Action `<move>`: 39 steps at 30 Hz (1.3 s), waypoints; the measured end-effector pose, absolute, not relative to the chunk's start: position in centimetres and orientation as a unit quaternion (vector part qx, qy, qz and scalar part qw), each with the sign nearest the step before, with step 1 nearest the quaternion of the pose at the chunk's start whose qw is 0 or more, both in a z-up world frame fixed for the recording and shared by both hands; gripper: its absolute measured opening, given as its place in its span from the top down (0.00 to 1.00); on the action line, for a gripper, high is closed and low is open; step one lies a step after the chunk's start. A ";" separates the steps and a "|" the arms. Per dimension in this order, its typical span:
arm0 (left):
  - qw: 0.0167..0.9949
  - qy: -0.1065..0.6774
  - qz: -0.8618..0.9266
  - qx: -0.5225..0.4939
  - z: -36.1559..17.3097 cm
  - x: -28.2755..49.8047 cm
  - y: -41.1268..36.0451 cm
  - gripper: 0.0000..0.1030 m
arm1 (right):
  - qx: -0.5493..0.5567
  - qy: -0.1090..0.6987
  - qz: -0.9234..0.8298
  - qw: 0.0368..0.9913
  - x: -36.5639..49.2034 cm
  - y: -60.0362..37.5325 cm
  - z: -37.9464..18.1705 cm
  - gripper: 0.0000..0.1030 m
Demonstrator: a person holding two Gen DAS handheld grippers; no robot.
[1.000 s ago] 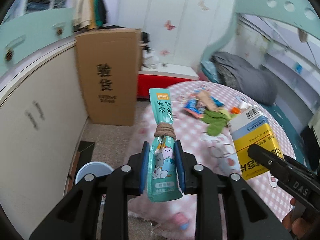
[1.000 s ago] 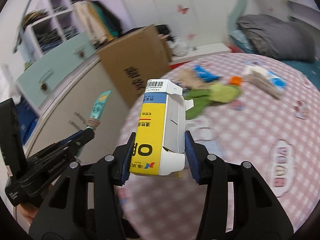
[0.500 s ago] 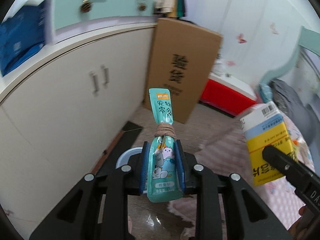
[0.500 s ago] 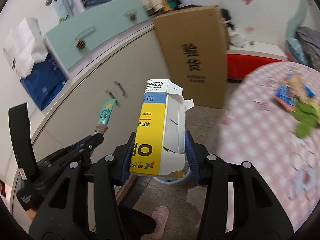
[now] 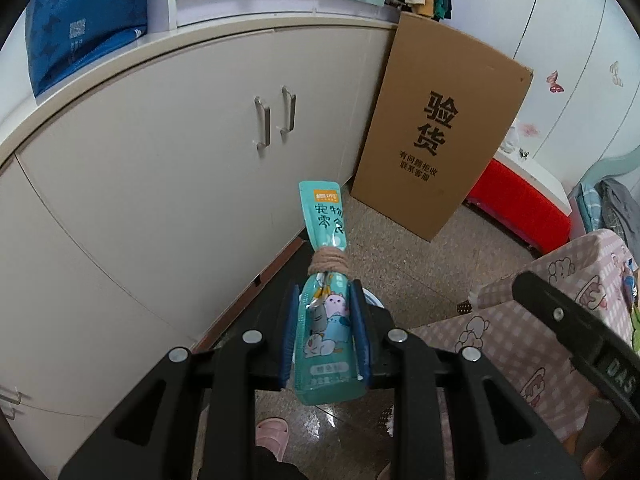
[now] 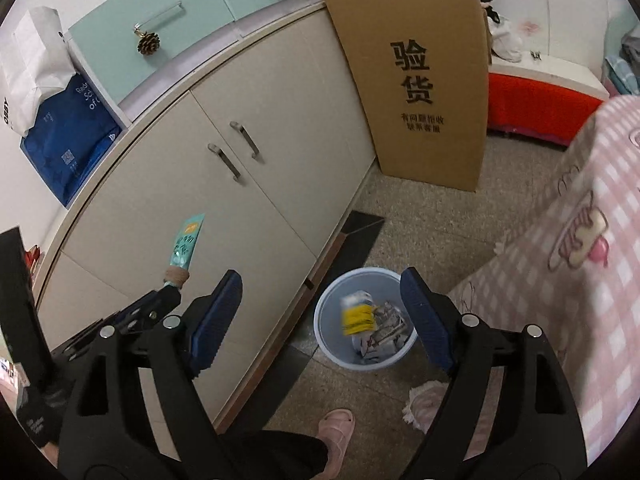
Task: Collect trash
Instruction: 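Carry the pouch and box to the bin and open the right tool, then open the left tool over the bin to drop the teal pouch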
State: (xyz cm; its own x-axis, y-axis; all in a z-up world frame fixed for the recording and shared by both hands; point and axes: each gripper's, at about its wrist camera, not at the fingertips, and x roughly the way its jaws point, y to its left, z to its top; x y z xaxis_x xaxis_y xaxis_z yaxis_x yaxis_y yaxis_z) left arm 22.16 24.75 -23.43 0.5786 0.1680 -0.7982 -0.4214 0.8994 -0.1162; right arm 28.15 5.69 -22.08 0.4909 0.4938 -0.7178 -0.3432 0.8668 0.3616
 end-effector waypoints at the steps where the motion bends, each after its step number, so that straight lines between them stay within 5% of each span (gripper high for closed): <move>1: 0.876 0.428 0.167 -0.149 -23.6 22.2 24.7 0.76 | 0.082 0.439 0.241 0.861 27.9 5.5 -22.0 0.22; 32: 0.884 0.428 0.135 -0.129 -23.0 26.6 19.4 0.74 | 0.105 0.354 0.179 0.912 26.4 -0.4 -18.6 0.19; 36: 0.882 0.425 0.158 -0.130 -23.3 27.2 19.5 0.29 | 0.112 0.361 0.172 0.910 26.8 -1.1 -19.1 0.19; 39: 0.883 0.424 0.156 -0.123 -23.2 27.2 19.1 0.29 | 0.115 0.366 0.170 0.908 26.7 -1.5 -19.3 0.19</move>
State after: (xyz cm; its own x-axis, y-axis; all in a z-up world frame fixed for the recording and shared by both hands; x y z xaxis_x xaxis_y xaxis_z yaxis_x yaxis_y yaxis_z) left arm 27.17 19.14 -23.21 0.5911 0.1721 -0.7880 -0.3804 0.9210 -0.0842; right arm 26.74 -1.45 -19.30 0.6749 0.3926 -0.6248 -0.2244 0.9158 0.3331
